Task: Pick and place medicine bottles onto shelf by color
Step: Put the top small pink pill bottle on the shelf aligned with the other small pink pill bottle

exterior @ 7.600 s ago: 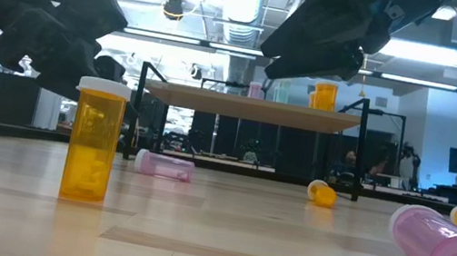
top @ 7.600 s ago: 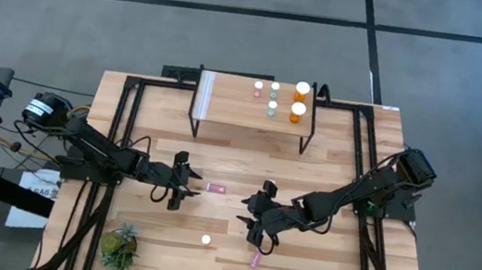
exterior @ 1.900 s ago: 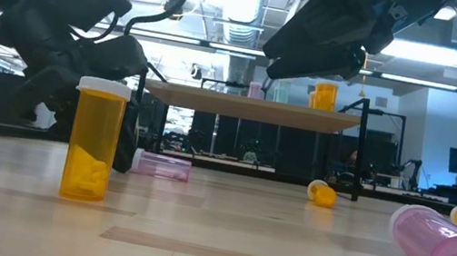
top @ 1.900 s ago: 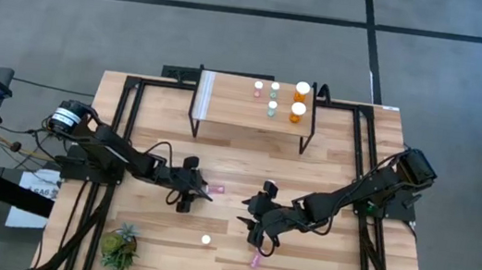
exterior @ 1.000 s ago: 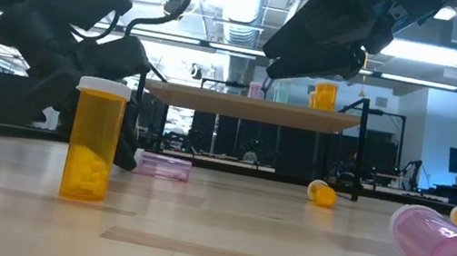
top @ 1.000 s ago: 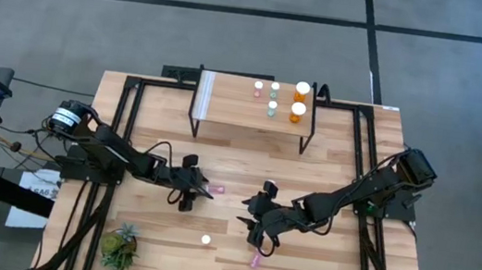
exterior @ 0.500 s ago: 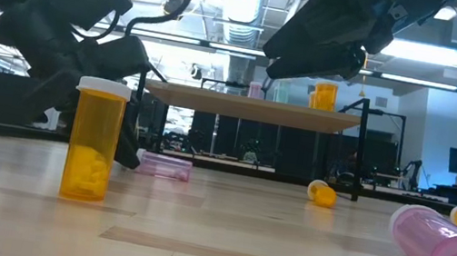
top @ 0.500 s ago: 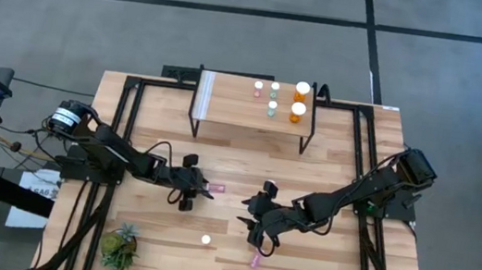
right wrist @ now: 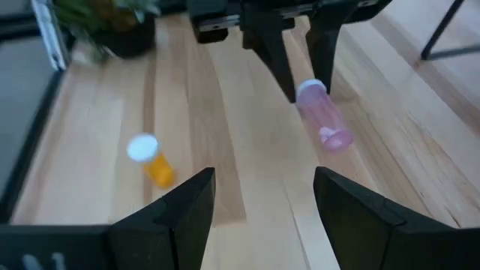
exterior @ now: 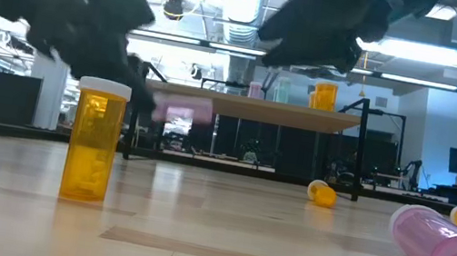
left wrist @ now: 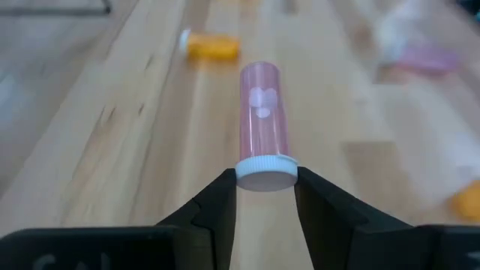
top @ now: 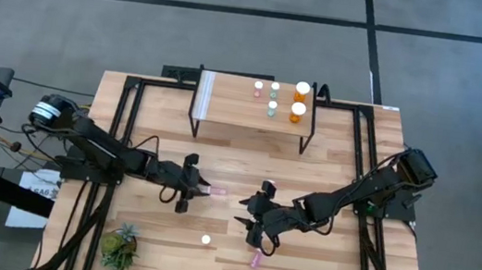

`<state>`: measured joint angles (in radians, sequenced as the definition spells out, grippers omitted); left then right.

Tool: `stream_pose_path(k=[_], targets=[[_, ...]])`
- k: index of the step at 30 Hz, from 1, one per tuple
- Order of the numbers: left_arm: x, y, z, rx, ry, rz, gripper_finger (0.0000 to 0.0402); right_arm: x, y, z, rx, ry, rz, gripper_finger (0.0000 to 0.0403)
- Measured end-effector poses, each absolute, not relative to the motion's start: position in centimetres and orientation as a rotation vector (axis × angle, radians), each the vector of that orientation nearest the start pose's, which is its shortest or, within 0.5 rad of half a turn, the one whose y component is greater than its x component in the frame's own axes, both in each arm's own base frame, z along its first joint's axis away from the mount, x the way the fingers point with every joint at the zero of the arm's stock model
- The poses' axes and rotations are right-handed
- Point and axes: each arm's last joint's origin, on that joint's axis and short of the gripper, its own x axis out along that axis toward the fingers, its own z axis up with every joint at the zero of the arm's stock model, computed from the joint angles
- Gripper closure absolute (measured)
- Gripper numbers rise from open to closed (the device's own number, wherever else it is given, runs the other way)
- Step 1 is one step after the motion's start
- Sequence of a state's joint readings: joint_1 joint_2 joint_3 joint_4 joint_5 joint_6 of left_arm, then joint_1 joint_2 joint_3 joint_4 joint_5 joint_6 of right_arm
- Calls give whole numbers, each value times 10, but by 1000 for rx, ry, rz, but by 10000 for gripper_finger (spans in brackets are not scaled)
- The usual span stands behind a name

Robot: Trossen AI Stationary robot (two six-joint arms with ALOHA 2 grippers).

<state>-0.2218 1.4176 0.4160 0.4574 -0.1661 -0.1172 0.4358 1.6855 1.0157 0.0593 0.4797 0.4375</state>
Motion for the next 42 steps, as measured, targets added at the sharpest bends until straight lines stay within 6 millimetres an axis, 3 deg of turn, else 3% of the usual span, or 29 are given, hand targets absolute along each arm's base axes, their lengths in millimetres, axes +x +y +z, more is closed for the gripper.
stream_pose_path(k=[10,17,28,42], targets=[[226,-73,171,26,398,-109,291,340,122,214,159,439,-194,154],[225,-77,173,44,385,-117,291,347,120,223,199,350,-129,154],[232,-88,189,56,351,-157,291,348,118,223,205,349,-125,152],[231,-90,191,63,336,-139,291,347,123,225,212,332,-104,152]])
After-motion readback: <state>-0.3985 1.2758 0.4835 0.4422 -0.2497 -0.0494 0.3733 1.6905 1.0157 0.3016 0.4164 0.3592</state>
